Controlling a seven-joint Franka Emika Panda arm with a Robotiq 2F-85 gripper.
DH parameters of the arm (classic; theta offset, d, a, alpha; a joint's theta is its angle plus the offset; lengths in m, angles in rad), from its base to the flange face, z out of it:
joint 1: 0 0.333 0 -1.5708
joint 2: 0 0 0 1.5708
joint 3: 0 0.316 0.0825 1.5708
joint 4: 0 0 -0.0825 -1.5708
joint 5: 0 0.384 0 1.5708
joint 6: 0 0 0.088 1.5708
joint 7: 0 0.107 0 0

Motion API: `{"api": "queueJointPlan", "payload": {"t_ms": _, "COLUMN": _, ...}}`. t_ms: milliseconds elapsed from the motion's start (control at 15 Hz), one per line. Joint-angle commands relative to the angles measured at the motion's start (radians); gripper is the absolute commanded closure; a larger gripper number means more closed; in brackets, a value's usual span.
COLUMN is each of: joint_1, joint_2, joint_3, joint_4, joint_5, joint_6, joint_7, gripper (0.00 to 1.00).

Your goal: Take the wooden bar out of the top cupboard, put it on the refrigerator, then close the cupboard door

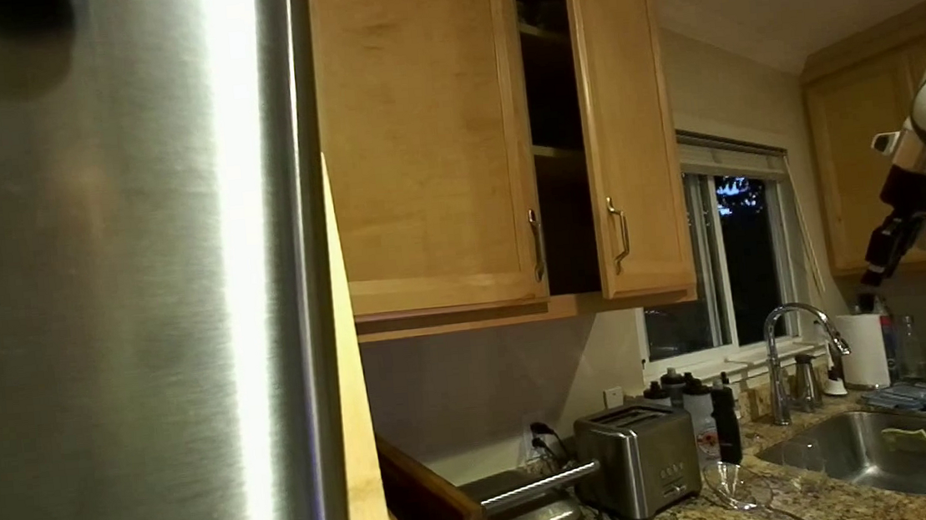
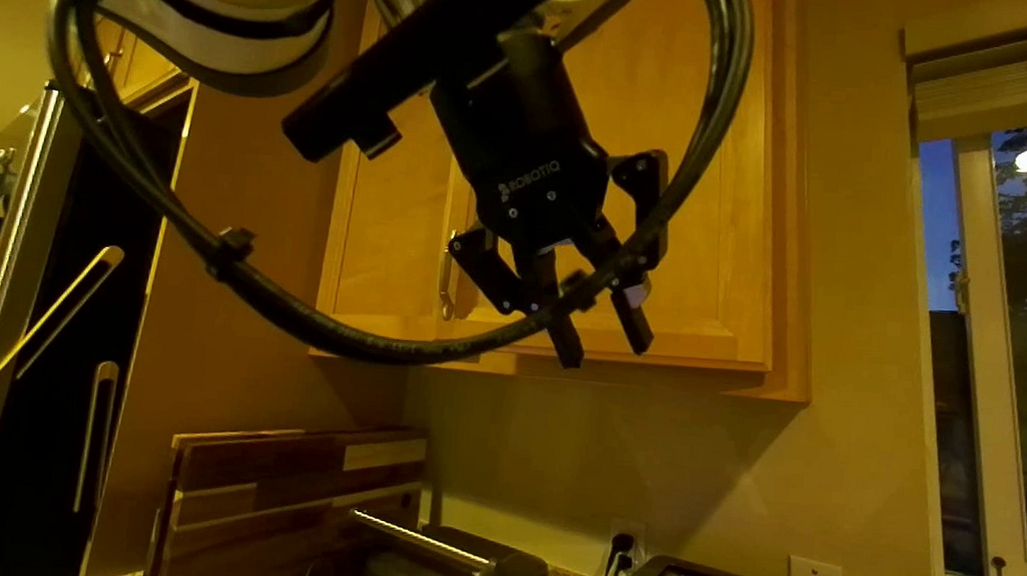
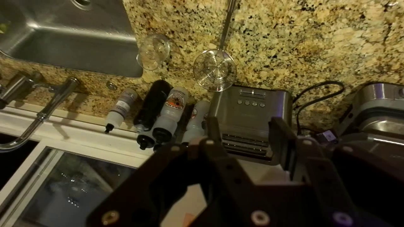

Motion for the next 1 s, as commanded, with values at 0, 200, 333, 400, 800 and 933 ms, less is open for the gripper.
{"api": "queueJointPlan", "payload": {"t_ms": 0, "joint_1": 0.009, "joint_2": -0.003, "joint_3": -0.004, "joint_4": 0.004, "joint_5": -0.008, "joint_6": -0.005, "joint_7": 0.006, "gripper": 0.53}}
{"api": "queueJointPlan", "payload": {"t_ms": 200, "joint_1": 0.01, "joint_2": -0.003, "joint_3": -0.002, "joint_4": 0.003, "joint_5": -0.009, "joint_6": -0.005, "joint_7": 0.007, "gripper": 0.53}}
{"api": "queueJointPlan", "payload": {"t_ms": 333, "joint_1": 0.01, "joint_2": -0.003, "joint_3": -0.002, "joint_4": 0.003, "joint_5": -0.009, "joint_6": -0.005, "joint_7": 0.007, "gripper": 0.28}}
{"api": "queueJointPlan", "payload": {"t_ms": 400, "joint_1": 0.034, "joint_2": -0.01, "joint_3": 0.009, "joint_4": 0.004, "joint_5": 0.014, "joint_6": -0.014, "joint_7": 0.008, "gripper": 0.27}}
{"api": "queueJointPlan", "payload": {"t_ms": 800, "joint_1": 0.192, "joint_2": 0.017, "joint_3": 0.146, "joint_4": 0.07, "joint_5": 0.158, "joint_6": 0.03, "joint_7": 0.098, "gripper": 0.0}}
{"api": "queueJointPlan", "payload": {"t_ms": 933, "joint_1": 0.244, "joint_2": 0.055, "joint_3": 0.181, "joint_4": 0.106, "joint_5": 0.219, "joint_6": 0.071, "joint_7": 0.161, "gripper": 0.0}}
